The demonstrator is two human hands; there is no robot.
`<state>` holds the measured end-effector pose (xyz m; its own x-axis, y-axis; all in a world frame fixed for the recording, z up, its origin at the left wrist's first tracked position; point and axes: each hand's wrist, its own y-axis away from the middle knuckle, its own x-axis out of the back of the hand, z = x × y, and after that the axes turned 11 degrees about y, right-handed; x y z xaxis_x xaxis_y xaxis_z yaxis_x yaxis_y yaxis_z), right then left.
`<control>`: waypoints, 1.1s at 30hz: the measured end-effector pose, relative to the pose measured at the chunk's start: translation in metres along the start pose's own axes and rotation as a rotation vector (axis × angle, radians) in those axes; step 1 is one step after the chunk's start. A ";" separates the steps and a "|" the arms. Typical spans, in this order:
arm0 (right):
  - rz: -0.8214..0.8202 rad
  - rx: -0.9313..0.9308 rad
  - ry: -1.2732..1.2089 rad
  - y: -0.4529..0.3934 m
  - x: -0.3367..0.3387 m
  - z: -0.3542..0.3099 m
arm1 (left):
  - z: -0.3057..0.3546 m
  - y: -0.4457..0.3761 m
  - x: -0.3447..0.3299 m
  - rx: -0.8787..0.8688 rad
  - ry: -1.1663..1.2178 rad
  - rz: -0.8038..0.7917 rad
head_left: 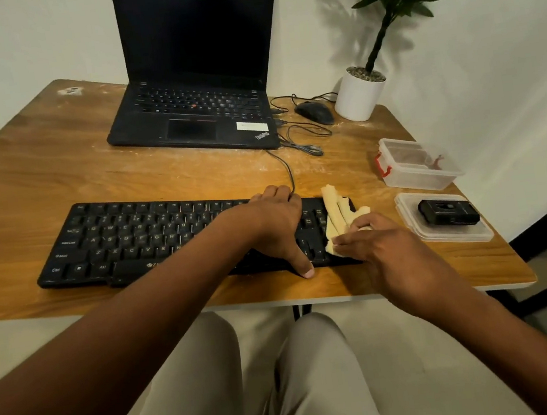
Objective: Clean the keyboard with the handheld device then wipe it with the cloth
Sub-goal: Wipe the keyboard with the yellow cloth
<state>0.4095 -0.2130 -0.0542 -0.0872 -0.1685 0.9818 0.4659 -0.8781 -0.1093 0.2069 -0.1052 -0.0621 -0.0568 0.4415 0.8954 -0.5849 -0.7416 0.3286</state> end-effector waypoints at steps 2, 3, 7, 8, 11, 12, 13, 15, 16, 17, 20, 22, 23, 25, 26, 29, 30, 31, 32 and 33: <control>-0.071 -0.066 -0.070 0.006 0.007 0.008 | 0.001 0.000 0.001 -0.003 0.003 0.004; -0.073 -0.103 -0.105 0.006 0.010 0.012 | 0.001 0.000 0.001 -0.005 0.003 0.006; 0.178 -0.327 -0.170 -0.010 0.023 0.038 | 0.002 -0.001 0.000 -0.010 0.005 0.001; 0.262 -0.387 -0.171 -0.018 0.025 0.042 | 0.002 -0.001 0.001 -0.009 0.008 0.000; 0.377 -0.486 -0.205 -0.041 0.026 0.042 | 0.003 -0.001 0.001 -0.005 0.006 0.001; 0.343 -0.482 -0.215 -0.048 0.024 0.036 | 0.003 -0.001 0.002 -0.004 0.002 0.000; 0.268 -0.454 -0.213 -0.053 0.018 0.030 | 0.003 -0.001 0.002 -0.001 0.000 -0.001; 0.077 -0.357 -0.150 -0.056 0.000 0.017 | 0.002 -0.001 0.001 0.005 0.001 0.002; -0.007 -0.305 -0.096 -0.055 -0.007 0.012 | 0.002 -0.001 0.000 0.007 0.001 0.002; -0.058 -0.263 -0.041 -0.053 -0.010 0.008 | 0.002 -0.001 0.000 0.009 0.000 0.001; -0.108 -0.240 -0.001 -0.034 -0.004 0.005 | 0.002 -0.002 0.000 0.007 0.001 -0.002; -0.119 -0.205 -0.018 -0.013 0.002 0.005 | 0.002 -0.003 0.000 0.002 -0.001 -0.002; -0.122 -0.199 -0.045 -0.002 0.004 0.006 | 0.001 -0.003 0.000 -0.001 -0.002 -0.001; -0.107 -0.210 -0.123 0.013 0.007 0.012 | 0.000 -0.003 0.000 -0.002 0.001 -0.002; -0.085 -0.233 -0.161 0.016 0.008 0.017 | 0.000 -0.003 0.000 -0.002 0.003 -0.003; 0.084 -0.374 -0.244 0.010 0.018 0.032 | 0.001 -0.002 0.001 -0.001 0.008 -0.005; 0.163 -0.437 -0.274 0.003 0.023 0.037 | 0.001 -0.002 0.001 -0.001 0.010 -0.005; 0.241 -0.493 -0.300 -0.005 0.028 0.040 | 0.002 -0.002 0.001 0.000 0.013 -0.004; 0.312 -0.545 -0.313 -0.014 0.030 0.042 | 0.002 -0.001 0.001 0.001 0.013 -0.003; 0.360 -0.578 -0.309 -0.024 0.030 0.042 | 0.002 -0.001 0.002 0.004 0.014 -0.004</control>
<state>0.4326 -0.1786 -0.0154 0.2743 -0.4317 0.8593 -0.1254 -0.9020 -0.4131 0.2090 -0.1047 -0.0605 -0.0653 0.4517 0.8898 -0.5823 -0.7414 0.3336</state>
